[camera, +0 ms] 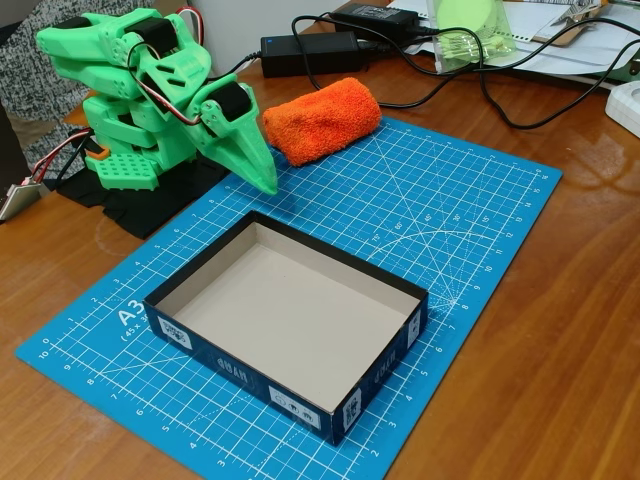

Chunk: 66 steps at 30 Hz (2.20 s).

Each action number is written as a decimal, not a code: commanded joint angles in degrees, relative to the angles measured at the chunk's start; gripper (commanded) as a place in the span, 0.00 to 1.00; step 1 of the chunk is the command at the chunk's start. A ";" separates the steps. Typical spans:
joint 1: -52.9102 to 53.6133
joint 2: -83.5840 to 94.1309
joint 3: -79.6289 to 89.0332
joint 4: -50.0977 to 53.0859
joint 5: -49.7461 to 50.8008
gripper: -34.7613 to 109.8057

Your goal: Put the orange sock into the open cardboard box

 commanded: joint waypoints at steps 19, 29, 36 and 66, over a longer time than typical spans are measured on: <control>0.00 1.32 0.18 -0.70 -0.62 0.24; -4.31 1.32 0.26 -1.05 -6.59 0.30; -9.05 0.97 -6.33 0.18 -31.29 0.25; -38.94 -76.38 -78.57 43.51 -91.85 0.38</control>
